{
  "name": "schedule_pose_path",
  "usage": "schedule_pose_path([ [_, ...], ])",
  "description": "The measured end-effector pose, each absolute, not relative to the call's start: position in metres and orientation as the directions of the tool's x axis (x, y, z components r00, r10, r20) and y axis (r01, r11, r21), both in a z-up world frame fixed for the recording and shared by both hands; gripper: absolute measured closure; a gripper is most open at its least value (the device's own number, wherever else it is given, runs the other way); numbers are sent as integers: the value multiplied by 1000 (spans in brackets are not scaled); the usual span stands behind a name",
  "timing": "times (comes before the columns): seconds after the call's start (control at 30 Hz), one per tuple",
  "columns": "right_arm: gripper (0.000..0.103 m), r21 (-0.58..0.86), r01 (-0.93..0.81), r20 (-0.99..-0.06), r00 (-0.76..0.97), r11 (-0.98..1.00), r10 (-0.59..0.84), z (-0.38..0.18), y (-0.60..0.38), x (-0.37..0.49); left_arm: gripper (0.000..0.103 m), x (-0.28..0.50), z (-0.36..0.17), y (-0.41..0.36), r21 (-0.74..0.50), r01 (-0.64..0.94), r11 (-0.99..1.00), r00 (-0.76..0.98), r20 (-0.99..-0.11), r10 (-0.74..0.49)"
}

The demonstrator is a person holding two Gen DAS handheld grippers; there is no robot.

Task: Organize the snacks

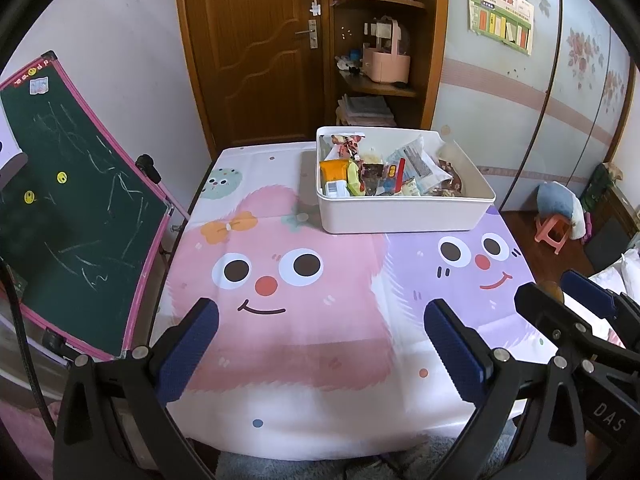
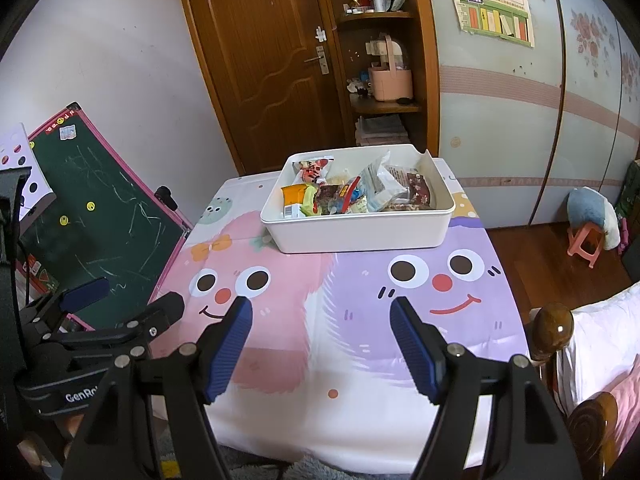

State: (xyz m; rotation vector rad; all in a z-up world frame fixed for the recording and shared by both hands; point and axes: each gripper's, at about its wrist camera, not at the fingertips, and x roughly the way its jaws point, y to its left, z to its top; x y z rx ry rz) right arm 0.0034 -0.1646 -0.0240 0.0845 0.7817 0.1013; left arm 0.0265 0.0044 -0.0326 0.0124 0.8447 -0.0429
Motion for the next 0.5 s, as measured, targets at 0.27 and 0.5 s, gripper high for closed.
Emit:
schedule_pose_path([
  [0.27, 31, 114, -60, -699, 705, 992, 123, -24, -165, 4, 1, 27, -36, 5, -11, 54, 998, 651, -758, -43],
  [0.5, 31, 116, -59, -699, 705, 992, 123, -25, -167, 2, 1, 29, -38, 5, -14, 65, 998, 643, -764, -52],
])
